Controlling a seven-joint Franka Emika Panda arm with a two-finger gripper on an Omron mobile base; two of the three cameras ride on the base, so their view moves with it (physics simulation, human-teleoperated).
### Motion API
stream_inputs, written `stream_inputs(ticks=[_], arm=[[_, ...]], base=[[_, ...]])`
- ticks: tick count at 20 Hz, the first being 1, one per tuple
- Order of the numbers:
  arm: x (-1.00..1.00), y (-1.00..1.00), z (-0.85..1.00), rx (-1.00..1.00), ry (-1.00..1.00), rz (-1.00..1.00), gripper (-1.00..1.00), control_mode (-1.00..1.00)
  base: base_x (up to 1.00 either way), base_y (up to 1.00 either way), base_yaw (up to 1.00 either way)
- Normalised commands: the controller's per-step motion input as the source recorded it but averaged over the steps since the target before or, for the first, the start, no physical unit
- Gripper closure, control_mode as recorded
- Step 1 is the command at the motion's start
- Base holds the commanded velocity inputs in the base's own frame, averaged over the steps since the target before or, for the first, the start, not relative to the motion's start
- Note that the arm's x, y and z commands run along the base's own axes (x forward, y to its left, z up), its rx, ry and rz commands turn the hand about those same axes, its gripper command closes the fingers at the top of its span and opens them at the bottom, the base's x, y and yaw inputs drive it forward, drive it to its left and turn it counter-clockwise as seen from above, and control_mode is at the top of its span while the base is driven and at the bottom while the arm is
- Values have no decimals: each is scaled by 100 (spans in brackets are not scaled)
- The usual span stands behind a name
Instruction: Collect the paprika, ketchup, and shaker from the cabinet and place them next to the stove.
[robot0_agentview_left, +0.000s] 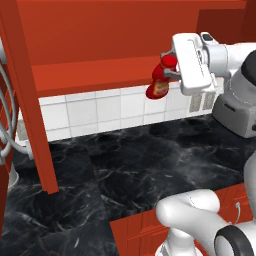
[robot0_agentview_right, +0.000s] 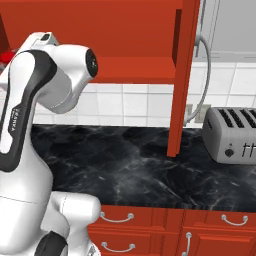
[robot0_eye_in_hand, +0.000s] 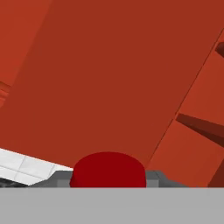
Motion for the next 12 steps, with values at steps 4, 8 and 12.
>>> stream_inputs(ticks=[4,8,12], arm=[[-60,0,-58,-5,10,0,100,-100],[-23,9,-62,-1,6,1,100,-100],[-39,-10,-58,0,1,11,100,-100]], base=[[0,0,0],[0,0,0],[0,0,0]])
